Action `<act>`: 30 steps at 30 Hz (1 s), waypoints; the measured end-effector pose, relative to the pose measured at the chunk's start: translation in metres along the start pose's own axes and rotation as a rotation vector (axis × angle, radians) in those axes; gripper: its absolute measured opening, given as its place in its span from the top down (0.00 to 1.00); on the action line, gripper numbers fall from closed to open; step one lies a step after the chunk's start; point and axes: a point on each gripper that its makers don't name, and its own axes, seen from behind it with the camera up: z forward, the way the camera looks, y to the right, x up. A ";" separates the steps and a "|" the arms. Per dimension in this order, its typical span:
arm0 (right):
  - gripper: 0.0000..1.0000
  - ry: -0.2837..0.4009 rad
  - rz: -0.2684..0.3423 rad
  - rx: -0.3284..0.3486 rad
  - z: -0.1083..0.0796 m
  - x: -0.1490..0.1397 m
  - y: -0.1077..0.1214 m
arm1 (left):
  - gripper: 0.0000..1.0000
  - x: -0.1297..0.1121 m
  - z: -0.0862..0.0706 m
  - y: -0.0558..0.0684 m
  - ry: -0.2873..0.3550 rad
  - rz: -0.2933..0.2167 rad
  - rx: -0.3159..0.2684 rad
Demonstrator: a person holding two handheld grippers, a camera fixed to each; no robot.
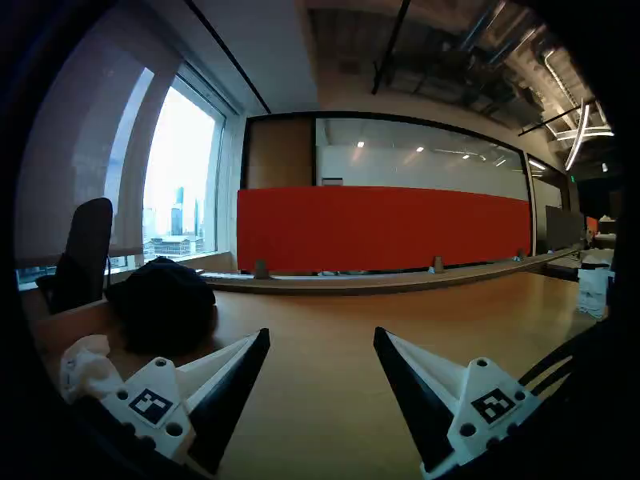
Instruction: Fold towel
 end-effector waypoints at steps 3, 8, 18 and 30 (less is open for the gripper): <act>0.00 0.000 0.000 0.000 0.000 0.001 0.000 | 0.04 0.000 0.000 0.000 0.000 0.000 0.000; 0.00 0.000 0.000 0.000 0.000 0.001 0.000 | 0.04 0.001 0.000 0.000 0.000 0.000 0.000; 0.00 0.000 0.000 0.000 -0.001 0.001 0.000 | 0.04 0.001 0.000 0.000 -0.001 0.000 0.000; 0.00 0.000 0.000 0.000 -0.001 0.000 -0.001 | 0.04 0.003 -0.001 -0.001 -0.001 0.000 0.000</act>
